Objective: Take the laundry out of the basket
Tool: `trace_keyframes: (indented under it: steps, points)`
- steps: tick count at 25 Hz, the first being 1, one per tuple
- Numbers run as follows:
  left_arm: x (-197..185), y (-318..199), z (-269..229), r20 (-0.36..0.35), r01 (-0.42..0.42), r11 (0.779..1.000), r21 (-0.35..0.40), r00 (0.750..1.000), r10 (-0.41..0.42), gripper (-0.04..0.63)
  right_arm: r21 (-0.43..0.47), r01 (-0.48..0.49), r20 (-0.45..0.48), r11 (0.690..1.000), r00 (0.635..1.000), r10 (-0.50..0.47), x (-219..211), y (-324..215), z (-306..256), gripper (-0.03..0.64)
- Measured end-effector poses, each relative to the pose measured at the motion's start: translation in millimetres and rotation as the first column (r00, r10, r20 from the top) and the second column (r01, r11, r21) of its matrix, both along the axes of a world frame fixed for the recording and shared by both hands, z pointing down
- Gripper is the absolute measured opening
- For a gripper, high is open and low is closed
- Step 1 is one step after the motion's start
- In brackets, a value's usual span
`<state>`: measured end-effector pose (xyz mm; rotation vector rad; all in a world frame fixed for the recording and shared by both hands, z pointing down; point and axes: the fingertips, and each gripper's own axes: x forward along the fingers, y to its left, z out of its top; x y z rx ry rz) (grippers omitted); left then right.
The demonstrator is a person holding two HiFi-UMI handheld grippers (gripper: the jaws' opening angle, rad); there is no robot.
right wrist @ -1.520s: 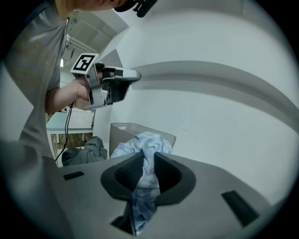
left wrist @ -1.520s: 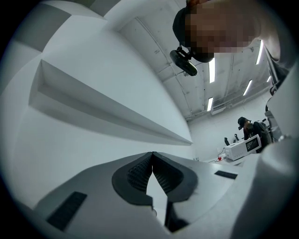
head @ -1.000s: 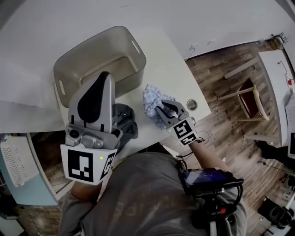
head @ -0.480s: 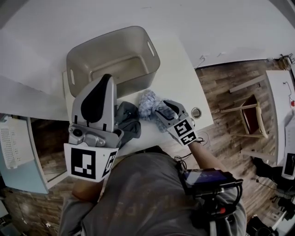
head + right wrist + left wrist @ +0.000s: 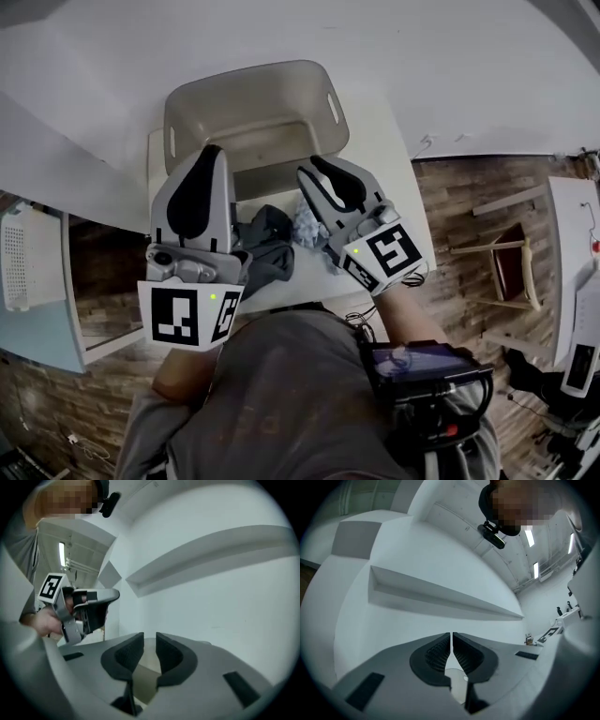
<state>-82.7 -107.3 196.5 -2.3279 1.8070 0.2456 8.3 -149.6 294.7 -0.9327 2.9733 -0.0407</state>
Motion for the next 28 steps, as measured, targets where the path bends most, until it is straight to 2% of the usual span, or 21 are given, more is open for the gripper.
trace_keyframes:
  steps: [3, 6, 11, 22, 28]
  points:
    - [-11.2, 1.8, -5.1, -0.001, 0.049, 0.999, 0.014, 0.999, -0.049, 0.009, 0.046, 0.006, 0.061, 0.999, 0.998, -0.009, -27.7, -0.9, -36.3, 0.027]
    - [-17.1, 4.5, -8.1, 0.008, 0.071, 0.997, 0.022, 0.997, -0.071, 0.009, 0.08, 0.016, 0.071, 0.997, 0.997, -0.022, -48.0, 4.6, -57.0, 0.013]
    - [-21.0, 4.4, -6.3, 0.023, 0.095, 0.995, 0.01, 0.995, -0.095, 0.009, 0.115, 0.042, 0.038, 0.992, 0.998, -0.047, -64.9, 11.4, -62.3, 0.009]
    - [-26.1, -2.2, 12.9, 0.011, 0.108, 0.993, -0.041, 0.994, -0.108, 0.009, 0.1, 0.036, 0.003, 0.994, 0.999, -0.036, -71.7, 8.4, -48.8, 0.008]
    - [-27.7, -7.5, 8.0, 0.022, 0.101, 0.995, -0.024, 0.995, -0.101, 0.009, 0.112, 0.028, 0.001, 0.993, 1.0, -0.028, -72.9, 4.3, -54.2, 0.008]
